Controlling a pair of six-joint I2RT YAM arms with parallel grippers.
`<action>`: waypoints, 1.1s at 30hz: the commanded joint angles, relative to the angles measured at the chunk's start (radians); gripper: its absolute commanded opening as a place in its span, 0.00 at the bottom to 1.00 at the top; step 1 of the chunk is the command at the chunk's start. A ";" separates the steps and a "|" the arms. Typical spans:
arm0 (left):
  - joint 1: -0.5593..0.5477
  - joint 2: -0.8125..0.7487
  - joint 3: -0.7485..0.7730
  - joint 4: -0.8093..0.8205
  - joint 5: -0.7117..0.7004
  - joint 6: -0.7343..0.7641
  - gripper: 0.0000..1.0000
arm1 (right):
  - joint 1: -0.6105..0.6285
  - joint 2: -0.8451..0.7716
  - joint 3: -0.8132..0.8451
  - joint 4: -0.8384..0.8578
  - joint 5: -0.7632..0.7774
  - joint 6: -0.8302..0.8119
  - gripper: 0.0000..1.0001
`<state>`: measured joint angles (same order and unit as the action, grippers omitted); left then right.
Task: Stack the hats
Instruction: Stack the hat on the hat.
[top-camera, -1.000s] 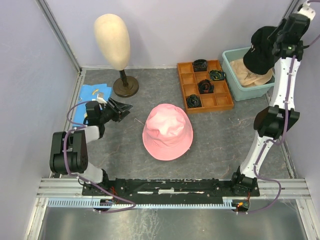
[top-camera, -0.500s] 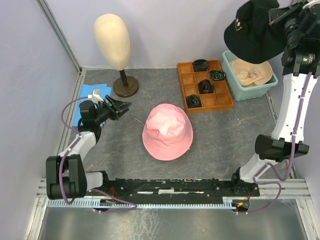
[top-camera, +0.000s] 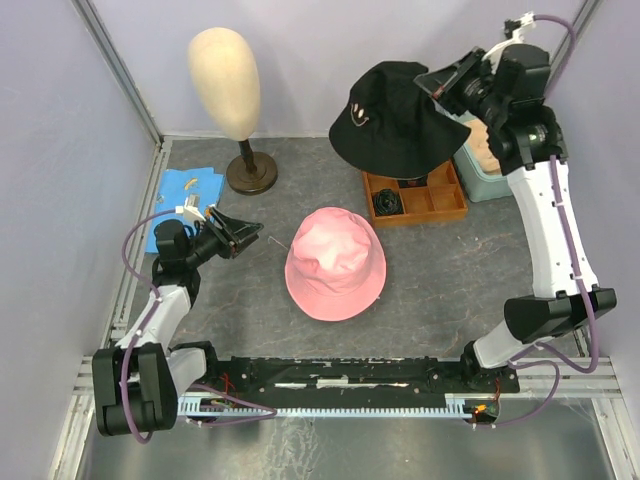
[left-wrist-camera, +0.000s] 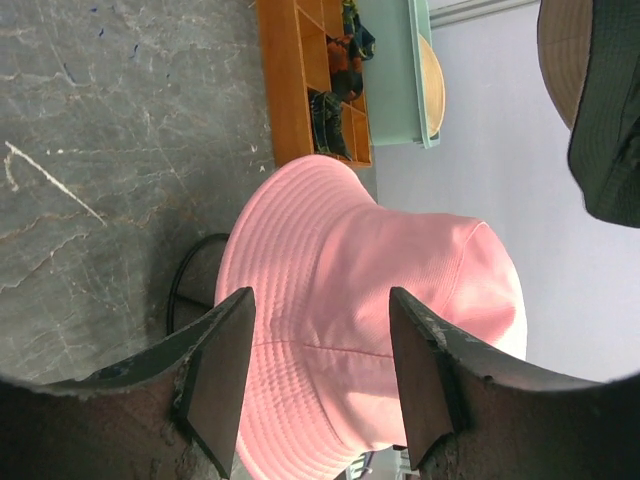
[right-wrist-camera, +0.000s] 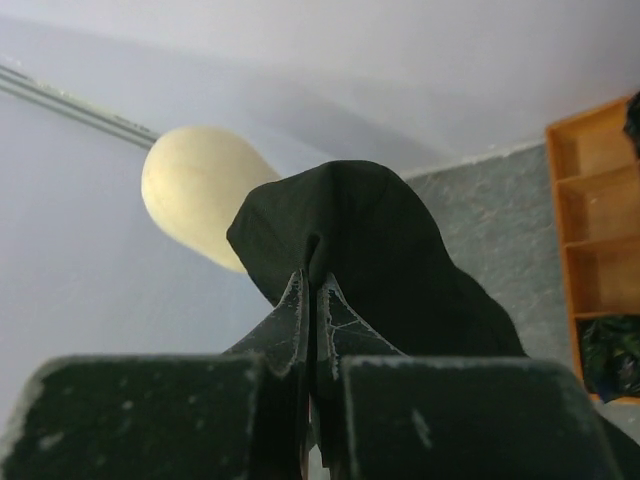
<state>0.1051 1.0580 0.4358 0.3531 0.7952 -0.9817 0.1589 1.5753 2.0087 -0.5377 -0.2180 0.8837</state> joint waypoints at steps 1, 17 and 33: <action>0.017 -0.027 -0.032 0.031 0.056 -0.029 0.63 | 0.084 -0.069 -0.022 0.078 -0.003 0.069 0.00; 0.063 0.015 0.007 0.032 0.087 -0.011 0.63 | 0.361 -0.142 -0.220 0.104 0.046 0.138 0.00; 0.065 0.031 0.021 0.024 0.084 -0.001 0.63 | 0.474 -0.262 -0.426 0.057 0.060 0.150 0.00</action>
<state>0.1646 1.0874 0.4198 0.3531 0.8494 -0.9901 0.6270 1.3746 1.6043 -0.5018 -0.1761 1.0252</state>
